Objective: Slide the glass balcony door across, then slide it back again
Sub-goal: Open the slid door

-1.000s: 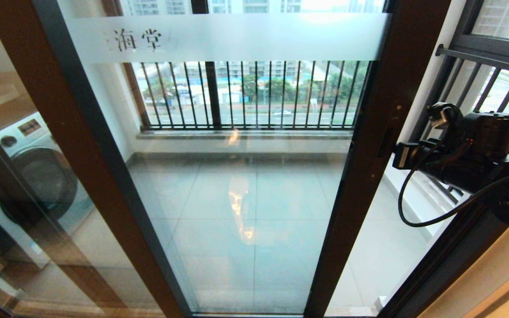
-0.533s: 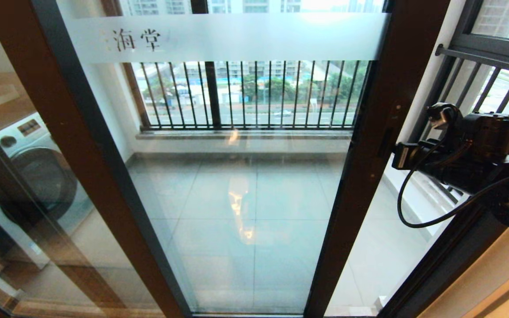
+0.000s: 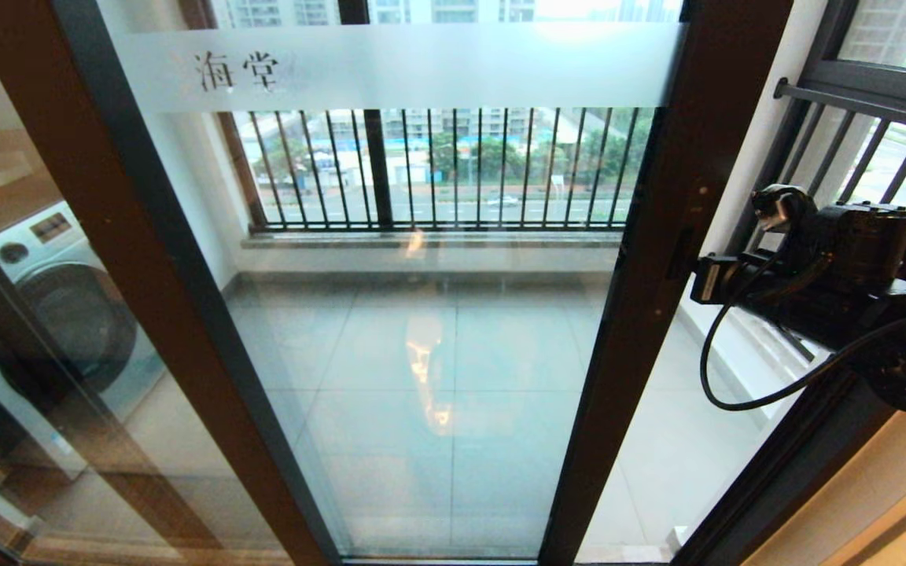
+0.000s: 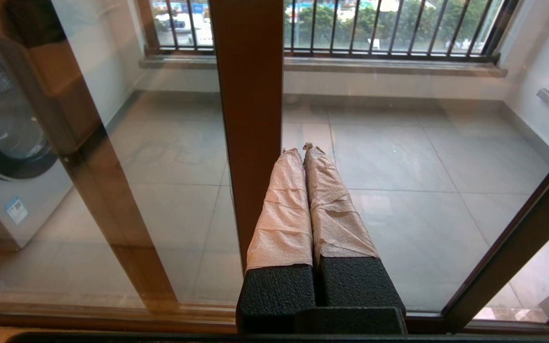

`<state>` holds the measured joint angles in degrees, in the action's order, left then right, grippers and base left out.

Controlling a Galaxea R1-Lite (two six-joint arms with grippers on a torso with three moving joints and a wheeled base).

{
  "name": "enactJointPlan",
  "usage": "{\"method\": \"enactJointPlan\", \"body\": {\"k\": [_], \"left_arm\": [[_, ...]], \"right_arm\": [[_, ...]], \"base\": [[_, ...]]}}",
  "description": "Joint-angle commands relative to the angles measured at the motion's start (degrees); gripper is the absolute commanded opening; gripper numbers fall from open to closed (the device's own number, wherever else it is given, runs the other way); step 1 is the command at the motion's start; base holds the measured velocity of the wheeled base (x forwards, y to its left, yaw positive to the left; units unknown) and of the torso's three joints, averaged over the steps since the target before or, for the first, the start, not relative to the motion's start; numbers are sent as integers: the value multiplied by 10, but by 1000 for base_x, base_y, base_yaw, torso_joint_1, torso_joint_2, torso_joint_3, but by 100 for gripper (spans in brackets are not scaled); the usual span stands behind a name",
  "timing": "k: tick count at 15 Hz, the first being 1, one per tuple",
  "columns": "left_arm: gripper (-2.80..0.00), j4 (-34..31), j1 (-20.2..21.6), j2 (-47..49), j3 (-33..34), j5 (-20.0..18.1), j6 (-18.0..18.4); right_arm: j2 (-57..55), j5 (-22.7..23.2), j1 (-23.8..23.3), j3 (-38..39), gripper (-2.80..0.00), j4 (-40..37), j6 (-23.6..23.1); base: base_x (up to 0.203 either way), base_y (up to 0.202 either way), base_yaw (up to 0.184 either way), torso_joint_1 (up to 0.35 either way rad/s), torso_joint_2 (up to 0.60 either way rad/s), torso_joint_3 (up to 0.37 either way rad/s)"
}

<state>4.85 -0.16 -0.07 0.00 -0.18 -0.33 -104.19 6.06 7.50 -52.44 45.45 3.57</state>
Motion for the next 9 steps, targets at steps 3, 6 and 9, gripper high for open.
{"method": "enactJointPlan", "body": {"k": [3, 6, 9], "left_arm": [[-280, 1, 0, 1, 19, 0, 0], [-280, 1, 0, 1, 19, 0, 0], [-280, 1, 0, 1, 19, 0, 0]], "right_arm": [[1, 3, 2, 0, -280, 3, 0], [1, 2, 8, 0, -280, 3, 0], [1, -10, 16, 0, -280, 3, 0]], "base": [[0, 0, 0, 0, 0, 0], [0, 0, 0, 0, 0, 0], [0, 0, 0, 0, 0, 0]]}}
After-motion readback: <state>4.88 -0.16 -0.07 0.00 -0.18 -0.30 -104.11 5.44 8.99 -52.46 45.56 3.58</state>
